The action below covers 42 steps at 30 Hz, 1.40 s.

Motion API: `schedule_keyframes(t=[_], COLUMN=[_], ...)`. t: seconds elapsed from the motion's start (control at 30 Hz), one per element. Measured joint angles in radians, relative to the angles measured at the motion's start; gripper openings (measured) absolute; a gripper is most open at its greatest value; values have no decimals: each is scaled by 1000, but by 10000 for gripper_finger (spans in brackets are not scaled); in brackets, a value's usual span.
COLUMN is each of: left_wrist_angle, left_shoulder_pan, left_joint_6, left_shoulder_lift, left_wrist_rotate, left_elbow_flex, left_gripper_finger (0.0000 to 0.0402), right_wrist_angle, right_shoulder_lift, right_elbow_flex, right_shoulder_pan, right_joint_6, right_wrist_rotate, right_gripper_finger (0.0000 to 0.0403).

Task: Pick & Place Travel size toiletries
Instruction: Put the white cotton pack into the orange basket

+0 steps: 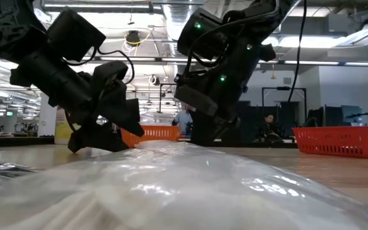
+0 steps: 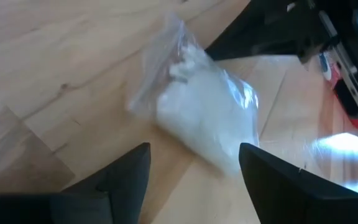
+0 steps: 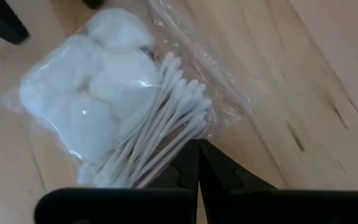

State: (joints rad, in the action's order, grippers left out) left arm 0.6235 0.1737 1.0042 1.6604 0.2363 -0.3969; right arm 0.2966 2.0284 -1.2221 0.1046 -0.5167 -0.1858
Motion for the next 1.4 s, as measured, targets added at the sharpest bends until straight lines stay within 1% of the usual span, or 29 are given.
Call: schedule_keyframes(t=[0.33,0.47,0.53,0.6,0.67,0.77,0.8,0.97,1.17,1.27,1.4], left_wrist_angle=[1,1,1,2,2,0,0,-4,-6,-12,-14], left_shoulder_pan=[-17,-17,-17,-17,-17,-17,-17,-17,-17,-17,-34], left_joint_6=[3,-4,-20,-37,-55,-89,-105,-221,-364,-461,-592], left_shoulder_lift=[2,2,2,2,2,3,4,-30,-158,-244,-360], left_wrist_rotate=[24,19,5,-2,-5,0,0,-11,-17,44,198], left_elbow_flex=[1,1,2,2,2,3,4,4,4,8,34], left_gripper_finger=[242,227,205,170,122,35,19,5,3,2,2], right_wrist_angle=[-117,-167,-167,-164,-163,-159,-156,-164,-134,-120,-95], right_shoulder_lift=[9,9,9,9,9,9,9,-25,-109,-167,-222], right_elbow_flex=[3,3,3,3,3,3,3,3,2,2,3], right_shoulder_pan=[19,19,19,18,18,18,18,39,82,99,121], right_joint_6=[8,18,19,19,23,43,63,148,271,299,338], right_wrist_rotate=[21,18,12,8,8,7,5,2,3,2,1], right_gripper_finger=[0,0,0,0,0,0,0,0,0,0,0])
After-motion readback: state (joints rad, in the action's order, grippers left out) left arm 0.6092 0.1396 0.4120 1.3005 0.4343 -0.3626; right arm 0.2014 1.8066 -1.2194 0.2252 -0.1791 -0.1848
